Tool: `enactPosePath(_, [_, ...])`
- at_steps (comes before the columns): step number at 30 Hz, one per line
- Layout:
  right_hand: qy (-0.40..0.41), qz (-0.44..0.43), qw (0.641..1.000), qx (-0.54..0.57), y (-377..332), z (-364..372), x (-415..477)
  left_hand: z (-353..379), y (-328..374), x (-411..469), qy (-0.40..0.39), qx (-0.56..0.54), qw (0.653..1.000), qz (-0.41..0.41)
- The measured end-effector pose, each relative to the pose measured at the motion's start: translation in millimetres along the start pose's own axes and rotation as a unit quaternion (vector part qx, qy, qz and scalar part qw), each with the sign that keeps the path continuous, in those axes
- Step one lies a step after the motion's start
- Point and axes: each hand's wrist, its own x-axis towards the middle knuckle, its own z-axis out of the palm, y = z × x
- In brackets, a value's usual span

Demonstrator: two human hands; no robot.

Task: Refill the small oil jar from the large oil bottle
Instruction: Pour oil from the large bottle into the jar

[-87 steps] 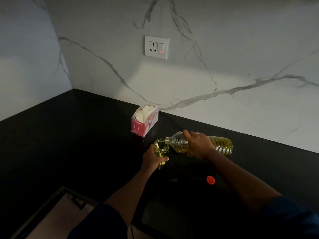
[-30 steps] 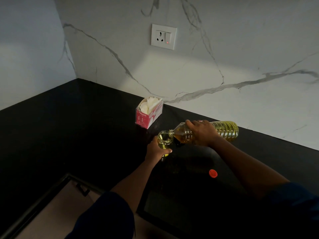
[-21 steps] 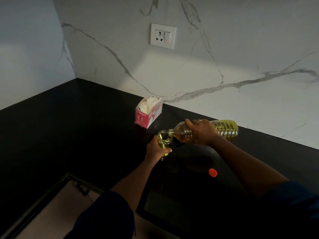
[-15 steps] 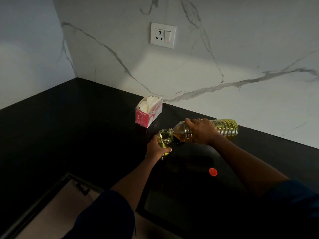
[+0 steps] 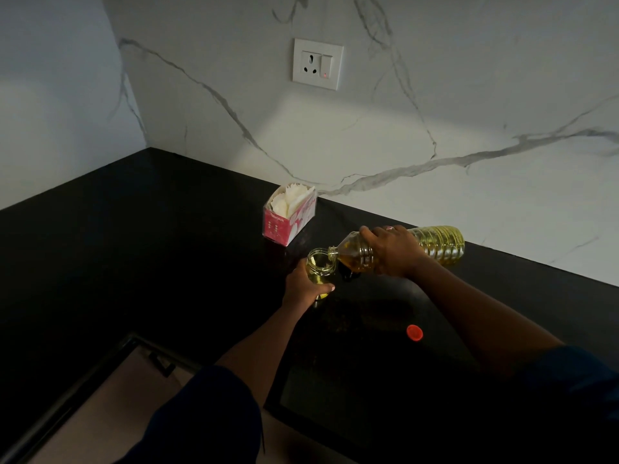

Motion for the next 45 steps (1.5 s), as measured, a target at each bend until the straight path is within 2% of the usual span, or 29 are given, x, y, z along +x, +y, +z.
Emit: enactPosePath(45, [-0.002,-0.013,1.000,0.001,7.2,0.1,8.9,3.8,2.7,6.6,0.008,0.009,1.000,-0.001])
